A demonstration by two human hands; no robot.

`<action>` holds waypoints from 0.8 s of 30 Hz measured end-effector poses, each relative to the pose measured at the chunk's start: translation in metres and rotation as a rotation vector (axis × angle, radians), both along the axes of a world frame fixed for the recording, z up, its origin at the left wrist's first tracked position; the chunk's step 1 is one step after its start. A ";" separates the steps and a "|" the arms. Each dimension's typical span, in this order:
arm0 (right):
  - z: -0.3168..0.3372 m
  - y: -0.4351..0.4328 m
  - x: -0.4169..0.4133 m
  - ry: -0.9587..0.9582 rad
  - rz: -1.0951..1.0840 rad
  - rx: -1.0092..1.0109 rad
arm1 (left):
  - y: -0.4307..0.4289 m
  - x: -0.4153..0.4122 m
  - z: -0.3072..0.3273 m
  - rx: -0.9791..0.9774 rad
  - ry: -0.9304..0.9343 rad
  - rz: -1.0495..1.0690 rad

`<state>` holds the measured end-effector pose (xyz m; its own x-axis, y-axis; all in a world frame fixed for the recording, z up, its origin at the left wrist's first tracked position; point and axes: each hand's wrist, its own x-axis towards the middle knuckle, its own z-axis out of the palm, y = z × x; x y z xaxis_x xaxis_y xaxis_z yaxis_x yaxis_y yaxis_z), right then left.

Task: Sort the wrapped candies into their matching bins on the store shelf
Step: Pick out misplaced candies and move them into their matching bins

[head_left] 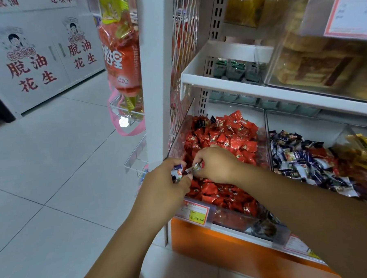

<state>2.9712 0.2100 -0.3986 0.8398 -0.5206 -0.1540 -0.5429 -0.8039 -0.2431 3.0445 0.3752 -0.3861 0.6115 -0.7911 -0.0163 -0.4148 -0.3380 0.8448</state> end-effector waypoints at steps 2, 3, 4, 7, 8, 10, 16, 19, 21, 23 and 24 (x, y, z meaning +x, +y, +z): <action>0.007 -0.001 -0.007 -0.085 -0.016 0.047 | -0.001 -0.001 -0.001 0.000 -0.005 0.011; 0.013 -0.003 -0.011 -0.138 -0.016 0.057 | -0.002 -0.002 0.000 -0.005 -0.007 0.014; 0.020 -0.004 -0.016 -0.191 -0.023 0.085 | -0.003 -0.003 0.000 -0.013 -0.003 0.014; 0.049 -0.006 -0.033 -0.265 -0.042 0.337 | -0.009 -0.006 0.001 -0.055 0.055 -0.009; 0.054 -0.005 -0.037 -0.260 -0.035 0.427 | -0.012 -0.007 0.001 -0.067 0.090 -0.019; 0.055 -0.004 -0.040 -0.265 -0.016 0.555 | -0.019 -0.008 0.002 -0.094 0.169 -0.048; 0.053 -0.030 -0.029 -0.325 -0.059 0.464 | -0.030 -0.009 0.004 -0.149 0.175 0.025; 0.051 -0.064 -0.008 -0.178 -0.065 -0.069 | -0.030 -0.008 0.003 -0.133 0.132 0.018; 0.045 -0.081 0.007 -0.087 -0.044 -0.139 | -0.028 -0.006 0.001 -0.116 0.096 0.008; 0.038 -0.090 0.017 -0.094 -0.101 -0.083 | -0.026 -0.006 0.000 -0.097 0.074 -0.003; 0.033 -0.094 0.022 -0.129 -0.137 -0.076 | -0.025 -0.006 -0.001 -0.092 0.074 -0.006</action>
<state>2.9930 0.1156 -0.3657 0.7703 -0.6377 -0.0062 -0.6171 -0.7429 -0.2592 3.0384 0.3500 -0.3868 0.6067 -0.7948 0.0118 -0.3518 -0.2552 0.9006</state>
